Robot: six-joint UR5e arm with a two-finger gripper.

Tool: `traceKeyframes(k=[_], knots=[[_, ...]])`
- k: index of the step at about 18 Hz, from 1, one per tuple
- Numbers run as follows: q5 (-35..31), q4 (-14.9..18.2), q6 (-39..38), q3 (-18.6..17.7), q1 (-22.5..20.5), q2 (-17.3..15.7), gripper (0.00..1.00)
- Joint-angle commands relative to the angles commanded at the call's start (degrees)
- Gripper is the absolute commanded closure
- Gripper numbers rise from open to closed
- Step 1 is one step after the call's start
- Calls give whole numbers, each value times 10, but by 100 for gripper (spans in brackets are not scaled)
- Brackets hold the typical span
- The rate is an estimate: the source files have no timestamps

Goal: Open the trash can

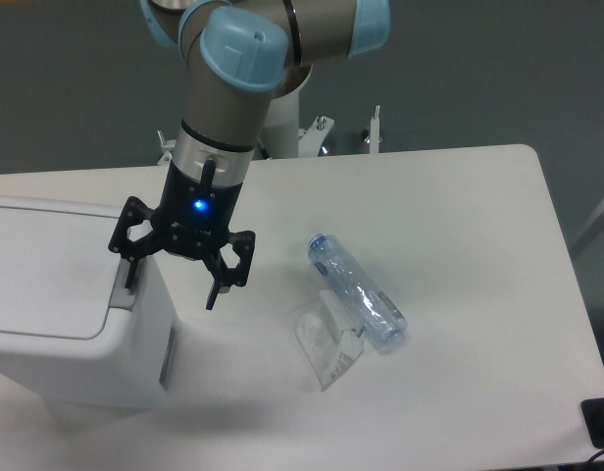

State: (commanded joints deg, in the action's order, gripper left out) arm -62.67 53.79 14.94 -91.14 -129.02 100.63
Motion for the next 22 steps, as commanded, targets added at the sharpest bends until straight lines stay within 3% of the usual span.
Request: traceKeyframes(k=[13,22], knots=[[3,-3,0,19,-11,-2,0],[-3,-4,11,12,-118,-1,0]])
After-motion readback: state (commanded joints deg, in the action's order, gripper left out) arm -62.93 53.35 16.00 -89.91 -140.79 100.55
